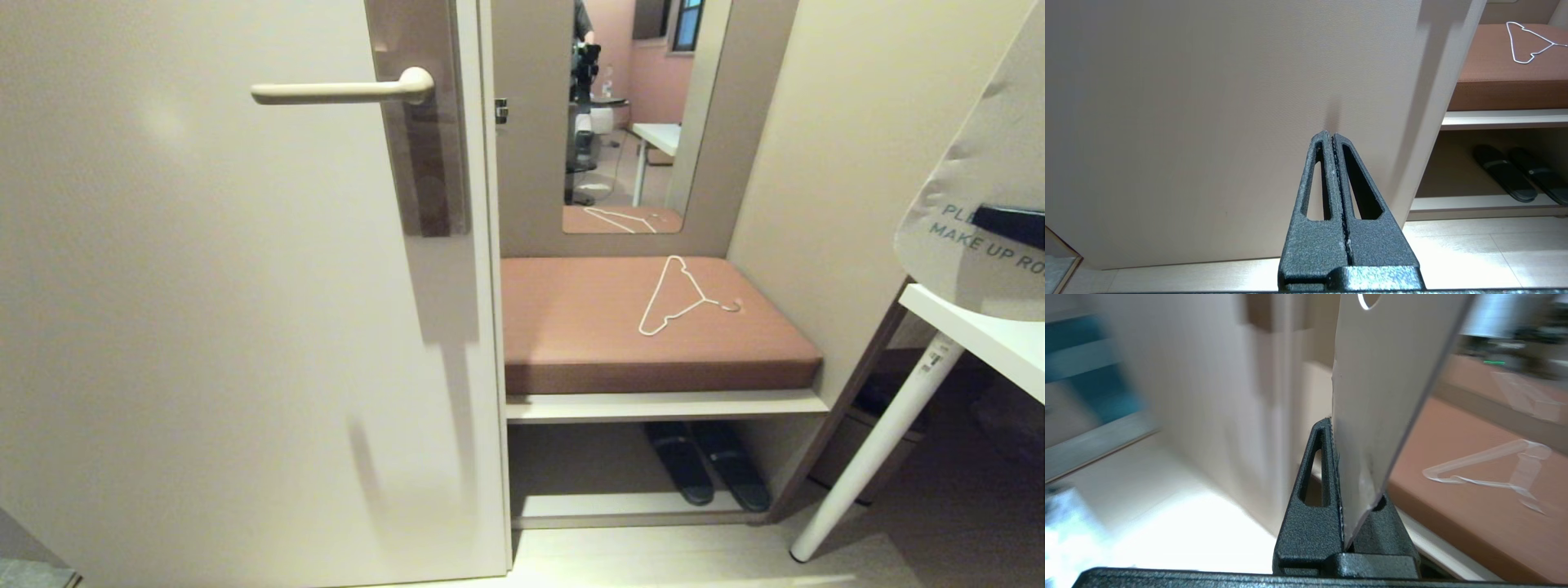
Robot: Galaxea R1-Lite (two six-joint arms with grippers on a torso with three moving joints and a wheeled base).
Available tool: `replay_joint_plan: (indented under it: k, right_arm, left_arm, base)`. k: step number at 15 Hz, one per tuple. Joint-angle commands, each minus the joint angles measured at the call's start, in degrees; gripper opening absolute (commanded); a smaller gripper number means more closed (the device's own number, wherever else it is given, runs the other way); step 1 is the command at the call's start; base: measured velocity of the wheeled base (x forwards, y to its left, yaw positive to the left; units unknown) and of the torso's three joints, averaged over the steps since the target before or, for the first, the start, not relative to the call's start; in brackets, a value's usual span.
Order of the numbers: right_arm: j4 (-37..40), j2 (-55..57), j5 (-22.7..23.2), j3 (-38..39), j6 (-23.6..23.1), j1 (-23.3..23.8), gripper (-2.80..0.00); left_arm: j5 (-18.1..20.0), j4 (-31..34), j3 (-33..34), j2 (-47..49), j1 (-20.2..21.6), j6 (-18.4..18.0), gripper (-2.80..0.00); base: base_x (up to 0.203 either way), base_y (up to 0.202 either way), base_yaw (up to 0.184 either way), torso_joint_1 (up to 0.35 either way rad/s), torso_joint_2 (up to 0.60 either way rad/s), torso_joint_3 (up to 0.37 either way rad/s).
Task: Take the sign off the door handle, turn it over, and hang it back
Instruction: Hand it to the other hand
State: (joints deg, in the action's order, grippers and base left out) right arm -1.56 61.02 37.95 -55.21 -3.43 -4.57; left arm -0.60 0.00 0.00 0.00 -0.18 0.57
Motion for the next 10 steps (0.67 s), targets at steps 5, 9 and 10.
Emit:
replay_joint_plan:
  k: [5, 9, 10]
  right_arm:
    - [0.0, 7.6, 7.1, -2.0, 0.0, -6.2, -2.8]
    - [0.0, 15.7, 8.0, -7.4, 0.2, -11.0, -2.8]
    - [-0.1, 17.6, 8.2, -8.9, 0.3, -12.4, -2.8]
  left_arm:
    - [0.0, 0.0, 0.0, 0.0, 0.0, -0.1, -2.8]
    - [0.2, 0.0, 0.0, 0.0, -0.1, -0.7, -2.8]
    - [0.4, -0.3, 0.0, 0.0, -0.1, -1.4, -2.8]
  base:
    - [0.0, 0.0, 0.0, 0.0, 0.0, 0.0]
    - [0.0, 0.0, 0.0, 0.0, 0.0, 0.0]
    - [0.0, 0.0, 0.0, 0.0, 0.0, 0.0]
